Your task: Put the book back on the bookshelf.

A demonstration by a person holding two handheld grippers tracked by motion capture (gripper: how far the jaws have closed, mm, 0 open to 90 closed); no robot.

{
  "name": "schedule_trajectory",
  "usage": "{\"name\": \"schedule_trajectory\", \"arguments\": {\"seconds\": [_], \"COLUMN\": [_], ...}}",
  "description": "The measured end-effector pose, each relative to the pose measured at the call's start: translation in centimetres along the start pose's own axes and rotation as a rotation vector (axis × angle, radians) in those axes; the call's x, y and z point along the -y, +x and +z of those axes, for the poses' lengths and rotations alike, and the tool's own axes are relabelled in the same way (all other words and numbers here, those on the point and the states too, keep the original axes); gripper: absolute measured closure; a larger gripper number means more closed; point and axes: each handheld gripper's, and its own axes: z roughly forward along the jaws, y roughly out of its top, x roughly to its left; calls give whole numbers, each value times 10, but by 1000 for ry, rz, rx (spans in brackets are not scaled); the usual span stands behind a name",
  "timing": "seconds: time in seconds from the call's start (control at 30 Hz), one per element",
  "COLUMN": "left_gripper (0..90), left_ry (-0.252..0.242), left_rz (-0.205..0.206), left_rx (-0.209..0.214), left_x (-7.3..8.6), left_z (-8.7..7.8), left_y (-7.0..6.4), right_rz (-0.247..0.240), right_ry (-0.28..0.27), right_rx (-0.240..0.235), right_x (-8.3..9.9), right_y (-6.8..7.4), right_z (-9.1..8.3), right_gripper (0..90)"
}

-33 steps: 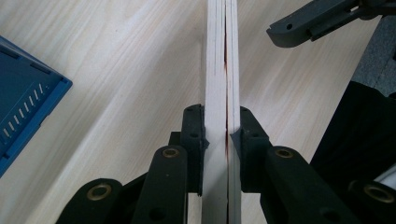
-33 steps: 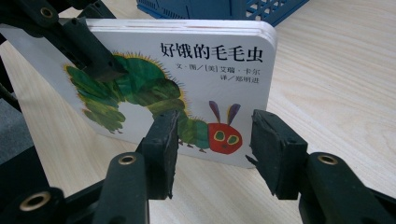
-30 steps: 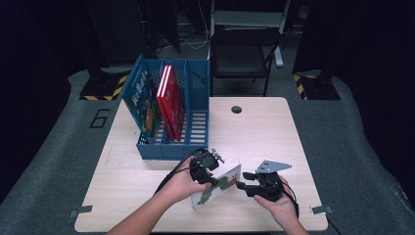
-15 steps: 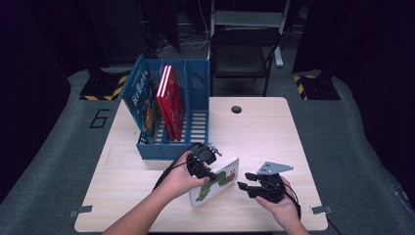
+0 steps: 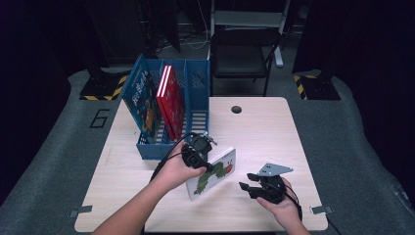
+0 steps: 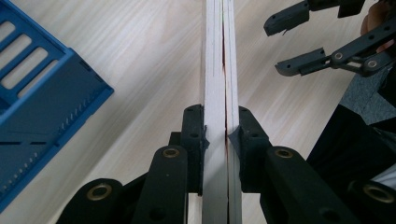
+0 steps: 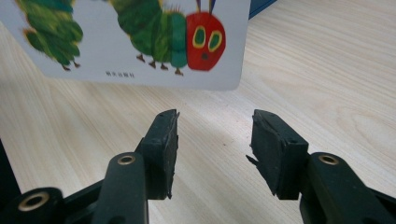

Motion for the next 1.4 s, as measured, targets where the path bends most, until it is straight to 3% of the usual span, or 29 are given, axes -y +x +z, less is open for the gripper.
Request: {"name": "schedule_trajectory", "arguments": {"seconds": [0.23,0.8,1.4], "left_gripper": [769,769,770], "left_ry": [-17,-28,-54], "left_rz": [-2,-32,-106], "left_rx": [-11,-34,-80], "left_x": [-11,-29,-42], "left_z": [-17,-39,-57], "left_y": [1,15,37], "right_rz": [-19,4,27], "right_ry": [12,19,12], "right_rx": [0,5,11], "right_x": [1,5,8], "right_y": [1,-3,-7], "right_z": [0,0,1], "right_gripper": [507,506,506]}}
